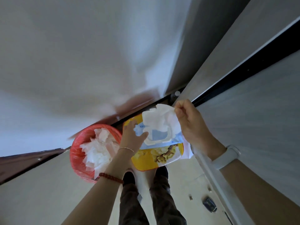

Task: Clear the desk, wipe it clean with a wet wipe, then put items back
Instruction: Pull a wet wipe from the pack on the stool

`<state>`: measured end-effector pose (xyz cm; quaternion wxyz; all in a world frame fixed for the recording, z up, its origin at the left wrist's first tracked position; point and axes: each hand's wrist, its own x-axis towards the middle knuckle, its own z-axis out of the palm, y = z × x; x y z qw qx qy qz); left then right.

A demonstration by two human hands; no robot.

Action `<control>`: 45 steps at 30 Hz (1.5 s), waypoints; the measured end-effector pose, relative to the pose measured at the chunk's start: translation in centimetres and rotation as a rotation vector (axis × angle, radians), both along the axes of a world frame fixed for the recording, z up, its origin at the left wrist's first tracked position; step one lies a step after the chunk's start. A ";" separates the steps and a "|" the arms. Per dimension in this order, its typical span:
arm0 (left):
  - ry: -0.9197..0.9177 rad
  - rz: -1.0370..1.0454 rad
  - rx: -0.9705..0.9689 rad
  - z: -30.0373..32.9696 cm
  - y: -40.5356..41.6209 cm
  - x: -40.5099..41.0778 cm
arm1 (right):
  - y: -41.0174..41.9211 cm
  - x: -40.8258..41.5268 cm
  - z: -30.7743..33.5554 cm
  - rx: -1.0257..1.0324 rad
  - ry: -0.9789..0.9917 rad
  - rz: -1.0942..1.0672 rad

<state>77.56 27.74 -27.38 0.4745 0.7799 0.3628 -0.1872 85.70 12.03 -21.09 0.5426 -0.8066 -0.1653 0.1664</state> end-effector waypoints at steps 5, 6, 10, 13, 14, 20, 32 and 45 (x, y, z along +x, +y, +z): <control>-0.318 -0.038 -0.032 12.1 1.6 -1.7 | 1.1 -0.6 9.5 -0.039 -0.072 0.195; -0.376 -0.032 -0.047 14.7 1.9 -2.5 | 1.6 -0.9 11.8 -0.062 -0.088 0.240; -0.498 -0.054 -0.140 23.9 2.6 -6.6 | 4.7 -3.3 20.4 -0.148 -0.203 0.519; -0.518 -0.018 -0.274 28.9 3.4 -10.7 | 7.7 -6.7 26.6 -0.099 -0.256 0.674; -0.524 -0.001 -0.309 30.1 3.8 -12.0 | 8.5 -7.7 28.3 -0.053 -0.250 0.687; -0.669 0.335 -0.238 36.4 5.8 -25.1 | 13.4 -16.6 34.8 0.194 -0.261 0.599; -0.842 1.162 -0.350 35.7 2.8 -60.2 | 14.6 -51.5 25.2 -0.048 0.980 0.925; -0.514 1.760 0.305 32.3 0.7 -83.5 | 26.1 -73.4 23.8 -0.094 0.639 1.524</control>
